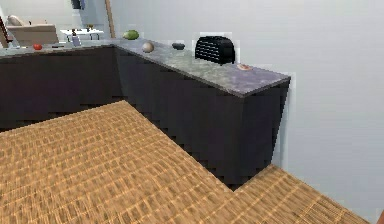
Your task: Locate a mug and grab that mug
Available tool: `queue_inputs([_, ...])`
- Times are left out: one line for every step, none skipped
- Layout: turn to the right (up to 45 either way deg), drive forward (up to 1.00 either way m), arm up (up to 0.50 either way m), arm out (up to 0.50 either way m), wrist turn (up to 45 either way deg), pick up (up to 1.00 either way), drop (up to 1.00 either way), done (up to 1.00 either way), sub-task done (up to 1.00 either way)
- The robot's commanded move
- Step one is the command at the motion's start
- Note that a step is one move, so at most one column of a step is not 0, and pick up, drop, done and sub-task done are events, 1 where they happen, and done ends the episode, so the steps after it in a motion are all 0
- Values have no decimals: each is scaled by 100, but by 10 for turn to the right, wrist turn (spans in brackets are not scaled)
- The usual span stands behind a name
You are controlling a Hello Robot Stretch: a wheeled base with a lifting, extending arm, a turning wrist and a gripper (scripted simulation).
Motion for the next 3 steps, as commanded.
queue_inputs([0,0,0,0,450,0,0,0,0])
queue_inputs([0,0,0,0,450,0,0,0,0])
queue_inputs([0,0,0,0,210,0,0,0,0])
